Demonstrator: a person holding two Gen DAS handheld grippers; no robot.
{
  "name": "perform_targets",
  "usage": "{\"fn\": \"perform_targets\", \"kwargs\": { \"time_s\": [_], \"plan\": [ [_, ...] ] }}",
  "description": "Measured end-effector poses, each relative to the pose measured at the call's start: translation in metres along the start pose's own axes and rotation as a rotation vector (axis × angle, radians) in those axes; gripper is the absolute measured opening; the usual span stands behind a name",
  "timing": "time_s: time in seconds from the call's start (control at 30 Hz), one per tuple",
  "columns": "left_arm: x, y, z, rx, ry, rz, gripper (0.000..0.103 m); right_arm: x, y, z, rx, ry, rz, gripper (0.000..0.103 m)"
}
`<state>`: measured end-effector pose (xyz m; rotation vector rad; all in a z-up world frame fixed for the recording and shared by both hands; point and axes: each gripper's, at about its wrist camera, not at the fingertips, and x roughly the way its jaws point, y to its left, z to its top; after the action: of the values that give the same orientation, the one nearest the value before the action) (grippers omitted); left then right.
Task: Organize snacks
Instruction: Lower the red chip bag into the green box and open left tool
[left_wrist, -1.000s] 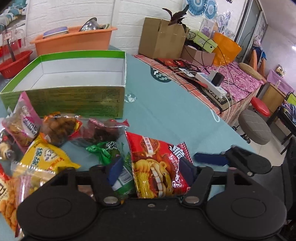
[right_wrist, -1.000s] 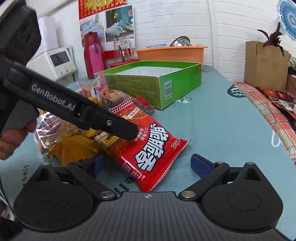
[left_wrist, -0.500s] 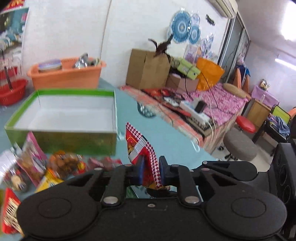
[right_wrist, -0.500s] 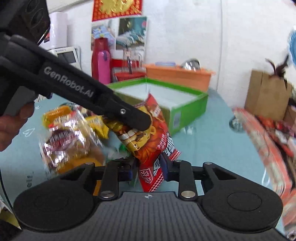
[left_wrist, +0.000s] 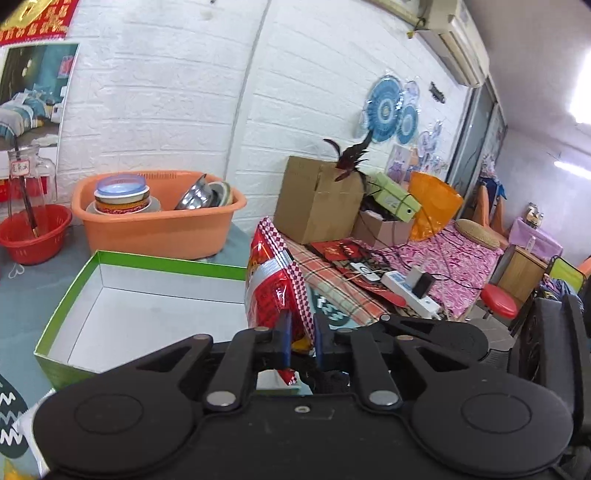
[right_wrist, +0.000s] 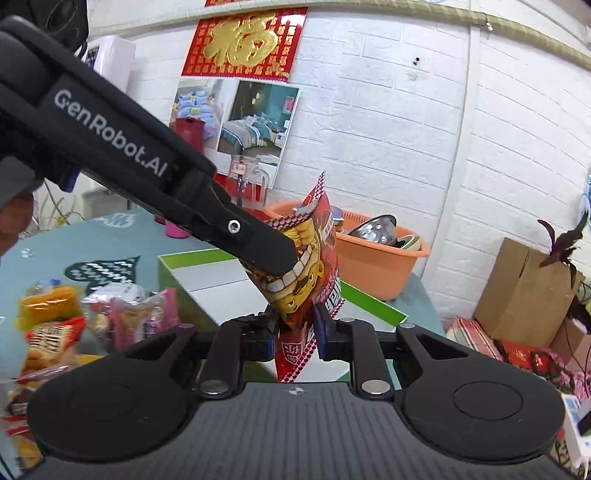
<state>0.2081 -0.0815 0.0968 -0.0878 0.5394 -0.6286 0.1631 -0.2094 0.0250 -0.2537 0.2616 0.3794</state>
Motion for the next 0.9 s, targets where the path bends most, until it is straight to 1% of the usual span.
{"fn": "perform_targets", "kwargs": {
  "time_s": [0.17, 0.2, 0.23, 0.27, 0.3, 0.33, 0.37, 0.4, 0.43, 0.47, 0.57, 0.67, 0.77, 0.9],
  "plan": [
    [0.028, 0.031, -0.004, -0.050, 0.040, 0.030, 0.061, 0.039, 0.004, -0.004, -0.072, 0.044, -0.031, 0.034],
    [0.034, 0.037, -0.006, -0.059, 0.050, 0.042, 0.063, 0.046, 0.006, -0.007, -0.080, 0.057, -0.033, 0.034],
    [0.039, 0.042, -0.009, -0.065, 0.058, 0.060, 0.070, 0.054, 0.006, -0.010, -0.084, 0.074, -0.033, 0.034],
    [0.044, 0.046, -0.013, -0.066, 0.058, 0.091, 0.092, 0.062, 0.007, -0.011, -0.087, 0.096, -0.029, 0.040],
    [0.047, 0.050, -0.016, -0.063, 0.062, 0.123, 0.103, 0.067, 0.007, -0.014, -0.090, 0.117, -0.011, 0.055],
    [0.047, 0.052, -0.019, -0.063, 0.064, 0.164, 0.103, 0.070, 0.008, -0.017, -0.091, 0.131, -0.001, 0.082],
    [0.044, 0.054, -0.022, -0.062, 0.054, 0.214, 0.103, 0.070, 0.008, -0.018, -0.089, 0.131, -0.008, 0.091],
    [0.038, 0.055, -0.025, -0.056, 0.027, 0.252, 0.103, 0.065, 0.007, -0.019, -0.087, 0.112, -0.036, 0.103],
    [0.030, 0.055, -0.026, -0.051, 0.009, 0.265, 0.103, 0.057, 0.006, -0.019, -0.089, 0.096, -0.047, 0.103],
    [0.020, 0.055, -0.026, -0.052, -0.003, 0.263, 0.103, 0.048, 0.004, -0.017, -0.081, 0.082, -0.048, 0.103],
    [-0.012, 0.050, -0.025, -0.089, -0.019, 0.255, 0.103, 0.014, -0.002, -0.007, -0.016, 0.053, -0.029, 0.103],
    [-0.048, 0.035, -0.028, -0.089, -0.032, 0.258, 0.103, -0.026, -0.006, -0.001, 0.064, 0.005, -0.012, 0.103],
    [-0.082, 0.019, -0.045, -0.071, -0.066, 0.263, 0.103, -0.061, -0.003, -0.005, 0.131, -0.009, 0.026, 0.103],
    [-0.114, 0.010, -0.074, -0.089, -0.079, 0.243, 0.103, -0.089, 0.008, -0.021, 0.199, 0.004, 0.119, 0.103]
  ]
}}
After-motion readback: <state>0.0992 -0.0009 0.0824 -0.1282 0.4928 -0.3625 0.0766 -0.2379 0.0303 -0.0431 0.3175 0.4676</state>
